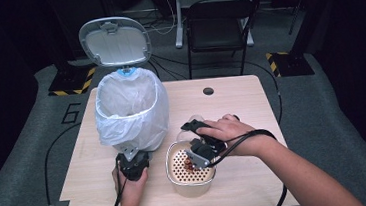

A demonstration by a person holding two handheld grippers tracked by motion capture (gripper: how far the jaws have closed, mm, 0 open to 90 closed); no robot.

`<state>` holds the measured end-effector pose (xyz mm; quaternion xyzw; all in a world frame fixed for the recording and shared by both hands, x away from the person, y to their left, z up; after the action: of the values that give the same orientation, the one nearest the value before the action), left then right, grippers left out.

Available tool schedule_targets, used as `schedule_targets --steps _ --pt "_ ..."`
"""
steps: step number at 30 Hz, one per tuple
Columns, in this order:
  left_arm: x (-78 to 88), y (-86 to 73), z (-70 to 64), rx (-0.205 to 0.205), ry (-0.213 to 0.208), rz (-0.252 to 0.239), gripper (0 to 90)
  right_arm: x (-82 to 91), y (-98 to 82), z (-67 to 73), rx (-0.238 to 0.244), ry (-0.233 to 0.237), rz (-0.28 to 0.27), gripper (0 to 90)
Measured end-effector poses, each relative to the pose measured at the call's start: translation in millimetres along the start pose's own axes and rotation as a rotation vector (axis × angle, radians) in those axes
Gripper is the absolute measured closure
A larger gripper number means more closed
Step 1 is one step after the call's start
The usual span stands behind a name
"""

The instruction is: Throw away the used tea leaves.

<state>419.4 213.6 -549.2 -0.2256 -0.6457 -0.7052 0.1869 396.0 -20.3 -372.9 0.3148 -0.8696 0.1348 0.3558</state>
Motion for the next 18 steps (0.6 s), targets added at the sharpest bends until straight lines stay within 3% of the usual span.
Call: schedule_targets --steps 7,12,18 --pt "-0.1 0.0 -0.1 0.000 0.001 -0.002 55.6 2.7 -6.9 -12.7 -0.120 0.083 -0.060 38.5" --pt "0.0 0.0 -0.1 0.000 0.000 -0.001 55.6 4.8 -9.1 -18.4 -0.213 0.185 -0.109 38.6" --pt "-0.1 0.0 -0.1 -0.001 0.001 -0.002 55.6 4.8 -14.1 -23.9 -0.305 0.251 -0.149 38.6"
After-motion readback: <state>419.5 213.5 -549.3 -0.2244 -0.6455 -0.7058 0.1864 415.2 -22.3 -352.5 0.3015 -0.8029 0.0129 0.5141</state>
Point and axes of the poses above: each handheld gripper's, and its own axes: x roughly backward along the jaws, y roughly out of its top, z roughly to its left, the point moved 4 cm from there along -x, roughly forward along the jaws, and after that the axes turned 10 degrees about y, right-handed, at the moved point
